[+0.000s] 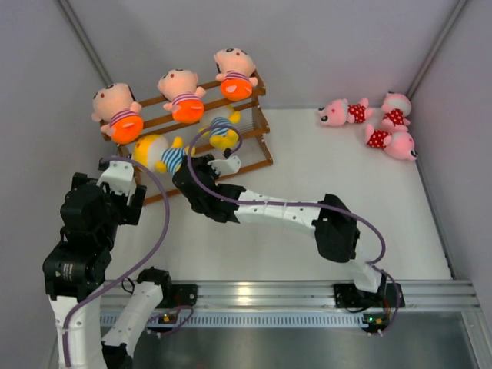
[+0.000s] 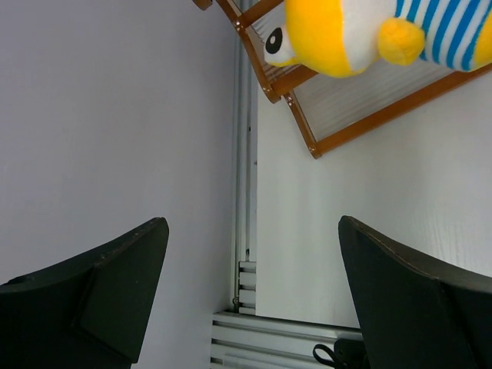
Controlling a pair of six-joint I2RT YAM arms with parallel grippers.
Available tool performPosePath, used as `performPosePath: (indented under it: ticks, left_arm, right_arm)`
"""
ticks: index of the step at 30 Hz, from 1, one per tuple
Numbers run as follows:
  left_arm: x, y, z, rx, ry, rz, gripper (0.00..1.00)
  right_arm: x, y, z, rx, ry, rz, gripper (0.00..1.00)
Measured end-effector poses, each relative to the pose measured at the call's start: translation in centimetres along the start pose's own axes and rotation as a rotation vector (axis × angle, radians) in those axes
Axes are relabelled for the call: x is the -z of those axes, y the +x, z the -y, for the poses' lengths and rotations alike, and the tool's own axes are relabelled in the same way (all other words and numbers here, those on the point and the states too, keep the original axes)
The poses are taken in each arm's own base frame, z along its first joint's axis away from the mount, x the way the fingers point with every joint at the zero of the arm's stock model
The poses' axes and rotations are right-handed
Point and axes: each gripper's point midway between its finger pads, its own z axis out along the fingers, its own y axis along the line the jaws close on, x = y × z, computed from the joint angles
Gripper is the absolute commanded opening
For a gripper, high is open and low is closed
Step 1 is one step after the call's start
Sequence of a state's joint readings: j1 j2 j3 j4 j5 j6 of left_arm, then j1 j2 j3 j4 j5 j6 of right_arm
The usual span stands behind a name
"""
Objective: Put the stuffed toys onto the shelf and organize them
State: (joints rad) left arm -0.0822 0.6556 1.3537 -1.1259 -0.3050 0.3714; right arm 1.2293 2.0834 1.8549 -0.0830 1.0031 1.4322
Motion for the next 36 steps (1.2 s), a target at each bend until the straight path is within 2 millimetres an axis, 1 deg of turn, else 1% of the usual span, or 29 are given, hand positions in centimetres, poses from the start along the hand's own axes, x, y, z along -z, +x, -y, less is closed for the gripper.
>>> performPosePath:
  ticks: [3,7,10,15,16,18,19,20,22,25,26,28,32,33,36]
  left_arm:
    - [0.2,-0.3,-0.3,-0.006,-0.010,0.010,0.98]
    - [0.2,-0.4,-0.3,-0.018,-0.013,0.014,0.98]
    - [0.3,-0.5,-0.2,-0.027,-0.008,0.018,0.98]
    - [0.2,-0.5,-0.4,-0.040,-0.014,0.016,0.98]
    - [0.2,-0.4,-0.3,-0.044,-0.014,0.014,0.98]
    - [0.1,-0.2,-0.2,-0.050,-0.011,0.008,0.98]
    - [0.0,-0.2,-0.2,-0.053,-0.009,0.005,0.98]
    - [0.0,-0.1,-0.1,-0.055,-0.009,0.003,0.98]
    - [0.0,-0.1,-0.1,-0.055,-0.008,0.003,0.98]
    - [0.0,-0.1,-0.1,-0.055,-0.008,0.002,0.98]
    - [0.0,-0.1,-0.1,-0.055,-0.008,0.001,0.98]
    - [0.0,-0.1,-0.2,-0.054,-0.011,-0.001,0.98]
    - [-0.2,0.0,-0.1,-0.053,-0.007,-0.009,0.98]
    - [-0.4,0.0,0.0,-0.053,-0.001,-0.012,0.98]
    - [-0.8,-0.2,0.6,-0.058,0.026,-0.019,0.98]
  right_arm:
    - [-1.5,1.5,0.9,-0.046,0.020,0.020,0.00]
    - [-3.3,2.5,1.8,-0.077,0.029,0.077,0.00]
    - [-4.8,3.2,1.5,-0.103,0.016,0.127,0.00]
    - [-6.6,3.6,0.3,-0.141,-0.028,0.184,0.00]
    - [-6.9,3.6,0.2,-0.149,-0.034,0.189,0.02]
    - [-7.7,3.6,0.6,-0.150,-0.035,0.195,0.08]
    - [-8.1,3.5,0.8,-0.150,-0.034,0.199,0.19]
    - [-8.4,3.4,1.0,-0.148,-0.032,0.201,0.24]
    - [-8.7,3.3,1.1,-0.149,-0.034,0.199,0.33]
    - [-8.9,3.3,0.6,-0.175,-0.050,0.185,0.38]
    - [-8.9,3.4,0.6,-0.179,-0.055,0.181,0.39]
    - [-8.9,3.7,1.3,-0.170,-0.058,0.171,0.41]
    - [-8.4,3.9,2.4,-0.141,-0.062,0.142,0.41]
    - [-8.1,3.9,2.5,-0.135,-0.067,0.130,0.41]
    - [-7.4,3.8,2.0,-0.126,-0.087,0.086,0.46]
